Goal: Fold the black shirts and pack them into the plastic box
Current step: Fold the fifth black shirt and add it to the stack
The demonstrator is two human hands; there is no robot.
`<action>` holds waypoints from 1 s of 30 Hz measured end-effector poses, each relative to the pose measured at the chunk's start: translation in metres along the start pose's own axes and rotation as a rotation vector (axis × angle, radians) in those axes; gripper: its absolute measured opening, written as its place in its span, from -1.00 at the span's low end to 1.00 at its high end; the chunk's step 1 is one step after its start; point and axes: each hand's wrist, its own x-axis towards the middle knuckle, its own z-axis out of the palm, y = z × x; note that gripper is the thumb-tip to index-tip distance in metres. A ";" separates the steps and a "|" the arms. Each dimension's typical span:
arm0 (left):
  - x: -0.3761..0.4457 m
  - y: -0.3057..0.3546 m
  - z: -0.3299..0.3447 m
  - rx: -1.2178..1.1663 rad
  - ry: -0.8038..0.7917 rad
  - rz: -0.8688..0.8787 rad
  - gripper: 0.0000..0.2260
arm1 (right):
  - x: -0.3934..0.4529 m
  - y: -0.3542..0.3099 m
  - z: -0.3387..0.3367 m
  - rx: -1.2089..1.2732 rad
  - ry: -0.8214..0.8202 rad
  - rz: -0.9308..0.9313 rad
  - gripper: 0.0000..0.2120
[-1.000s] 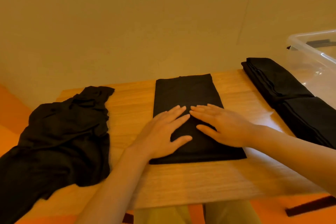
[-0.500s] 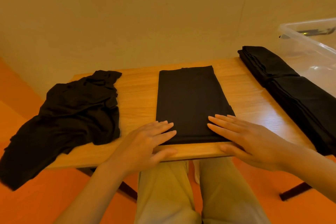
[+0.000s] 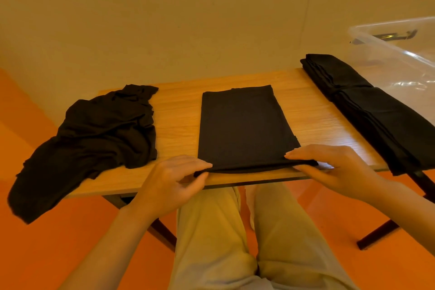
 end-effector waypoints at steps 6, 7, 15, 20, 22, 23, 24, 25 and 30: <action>0.005 0.011 -0.010 -0.229 0.129 -0.133 -0.79 | 0.006 -0.018 -0.017 0.205 0.073 0.123 -0.76; 0.006 0.012 -0.012 -0.271 0.150 -0.162 -0.78 | 0.008 -0.019 -0.019 0.248 0.067 0.148 -0.81; 0.045 0.002 -0.014 -0.427 0.262 -0.577 -0.83 | 0.055 -0.009 -0.025 0.511 0.187 0.457 -0.91; 0.079 -0.021 -0.002 -0.361 0.171 -0.787 -0.89 | 0.087 0.019 -0.020 0.335 0.122 0.704 -0.87; 0.087 -0.030 0.004 -0.320 0.125 -0.833 -0.84 | 0.095 0.029 -0.015 0.282 0.103 0.761 -0.88; 0.088 -0.035 0.006 -0.300 0.114 -0.851 -0.83 | 0.097 0.033 -0.013 0.240 0.096 0.773 -0.88; 0.089 -0.039 0.009 -0.283 0.109 -0.865 -0.83 | 0.098 0.034 -0.011 0.191 0.091 0.774 -0.87; 0.090 -0.042 0.010 -0.267 0.103 -0.872 -0.83 | 0.098 0.035 -0.009 0.140 0.083 0.763 -0.87; 0.090 -0.047 0.016 -0.159 0.082 -0.859 -0.85 | 0.095 0.038 0.000 -0.142 0.107 0.686 -0.82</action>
